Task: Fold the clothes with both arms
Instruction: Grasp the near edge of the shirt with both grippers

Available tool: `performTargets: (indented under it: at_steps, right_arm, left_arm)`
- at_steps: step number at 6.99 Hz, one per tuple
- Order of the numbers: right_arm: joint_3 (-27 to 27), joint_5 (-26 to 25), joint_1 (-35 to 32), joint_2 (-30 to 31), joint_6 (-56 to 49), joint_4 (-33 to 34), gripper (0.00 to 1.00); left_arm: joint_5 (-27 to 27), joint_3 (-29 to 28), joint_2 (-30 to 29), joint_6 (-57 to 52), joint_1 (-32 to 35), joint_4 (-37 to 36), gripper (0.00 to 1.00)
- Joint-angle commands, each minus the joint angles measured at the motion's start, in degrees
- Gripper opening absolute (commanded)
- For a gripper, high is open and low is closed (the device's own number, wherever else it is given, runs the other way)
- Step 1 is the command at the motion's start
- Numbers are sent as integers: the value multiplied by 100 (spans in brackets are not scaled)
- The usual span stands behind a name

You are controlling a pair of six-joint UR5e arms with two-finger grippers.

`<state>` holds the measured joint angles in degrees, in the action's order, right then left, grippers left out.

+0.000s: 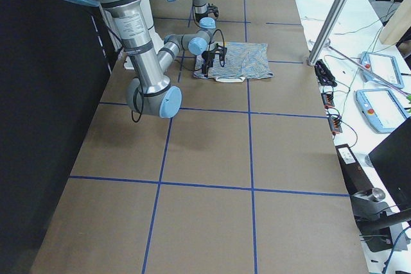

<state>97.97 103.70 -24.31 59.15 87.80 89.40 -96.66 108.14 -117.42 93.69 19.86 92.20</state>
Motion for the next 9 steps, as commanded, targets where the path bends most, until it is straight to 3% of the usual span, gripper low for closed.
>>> performTargets:
  at_steps: [1, 2, 3, 4, 9]
  right_arm:
    - [-14, 1, 5, -8, 0, -1, 70]
    - [-14, 10, 5, -8, 0, -18, 38]
    - [-14, 10, 5, -8, 0, -36, 13]
    - [-14, 10, 5, -8, -8, -10, 2]
    - [-14, 10, 5, 0, -9, 8, 0]
  left_arm:
    - [7, -3, 0, 0, 0, 0, 0]
    - [7, -3, 0, 0, 0, 0, 0]
    - [7, 6, 0, 0, 0, 0, 0]
    - [7, -3, 0, 0, 0, 0, 0]
    - [7, -3, -9, 0, 9, 0, 0]
